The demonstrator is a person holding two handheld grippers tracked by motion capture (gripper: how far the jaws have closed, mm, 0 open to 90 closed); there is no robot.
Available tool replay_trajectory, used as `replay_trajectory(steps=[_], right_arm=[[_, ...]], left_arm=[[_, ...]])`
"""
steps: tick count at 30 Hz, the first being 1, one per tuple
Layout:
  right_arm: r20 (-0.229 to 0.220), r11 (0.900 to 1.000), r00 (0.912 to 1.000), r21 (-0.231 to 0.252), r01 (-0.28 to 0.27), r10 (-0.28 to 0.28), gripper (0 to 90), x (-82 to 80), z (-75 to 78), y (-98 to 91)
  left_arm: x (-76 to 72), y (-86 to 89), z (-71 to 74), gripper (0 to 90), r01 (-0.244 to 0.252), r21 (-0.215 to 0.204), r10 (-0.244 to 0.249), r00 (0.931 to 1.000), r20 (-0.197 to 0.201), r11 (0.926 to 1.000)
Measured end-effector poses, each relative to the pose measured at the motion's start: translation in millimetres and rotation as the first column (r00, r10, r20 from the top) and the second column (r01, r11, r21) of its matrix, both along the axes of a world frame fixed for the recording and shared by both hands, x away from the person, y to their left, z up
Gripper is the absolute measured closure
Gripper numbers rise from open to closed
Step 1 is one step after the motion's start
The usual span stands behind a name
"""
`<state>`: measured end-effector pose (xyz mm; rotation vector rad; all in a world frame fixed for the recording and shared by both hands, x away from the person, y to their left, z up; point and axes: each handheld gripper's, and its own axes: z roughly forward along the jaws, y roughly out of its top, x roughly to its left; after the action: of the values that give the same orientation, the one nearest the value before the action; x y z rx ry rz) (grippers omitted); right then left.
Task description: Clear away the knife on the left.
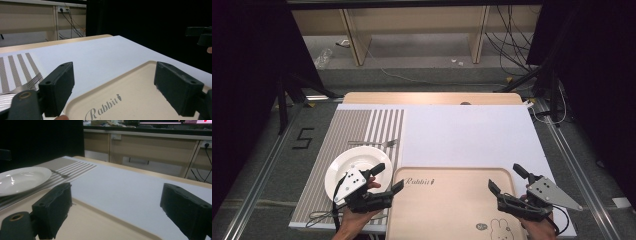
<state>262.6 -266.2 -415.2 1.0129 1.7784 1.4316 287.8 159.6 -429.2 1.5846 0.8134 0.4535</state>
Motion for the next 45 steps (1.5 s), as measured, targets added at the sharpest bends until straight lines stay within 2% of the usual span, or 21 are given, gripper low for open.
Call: replay_trajectory(steps=[9,18,23,27,29,35,38,45], right_arm=[[0.005,1.0000,1.0000,0.004,-0.003,0.003,11.3,-0.3,0.4,0.2],[0.008,1.0000,1.0000,0.005,-0.006,0.006,11.6,-0.7,0.8,0.5],[0.008,1.0000,1.0000,0.006,-0.006,0.006,11.9,-0.7,0.8,0.4],[0.007,0.9999,1.0000,0.008,-0.007,0.007,12.2,-0.8,0.9,0.2],[0.008,0.9999,0.9999,0.009,-0.009,0.009,12.5,-0.9,0.9,0.0],[0.007,1.0000,1.0000,0.006,-0.006,0.006,12.5,-0.9,0.8,-0.2],[0.007,1.0000,1.0000,0.008,-0.004,0.004,12.6,-0.5,0.5,-0.4],[0.000,1.0000,1.0000,0.006,-0.002,0.002,12.7,-0.3,0.0,-0.3]], left_arm=[[0.9,2.3,0.9,16.3,-0.002,-0.010,0.002,1.0000,-0.010,1.0000],[3.0,7.1,4.9,16.1,0.035,-0.003,-0.035,0.9988,-0.033,0.9994],[3.1,10.9,9.0,16.1,0.060,0.034,-0.058,0.9977,-0.035,0.9976],[1.6,11.5,13.3,16.1,0.075,0.041,-0.073,0.9959,-0.052,0.9963],[0.2,10.9,15.8,16.0,0.078,0.079,-0.075,0.9962,-0.046,0.9938],[0.7,12.5,21.5,16.0,0.118,0.101,-0.111,0.9912,-0.072,0.9878],[2.6,14.7,25.5,16.4,0.144,0.173,-0.132,0.9881,-0.079,0.9744],[5.5,19.4,27.8,16.3,0.155,0.216,-0.134,0.9849,-0.111,0.9640]])
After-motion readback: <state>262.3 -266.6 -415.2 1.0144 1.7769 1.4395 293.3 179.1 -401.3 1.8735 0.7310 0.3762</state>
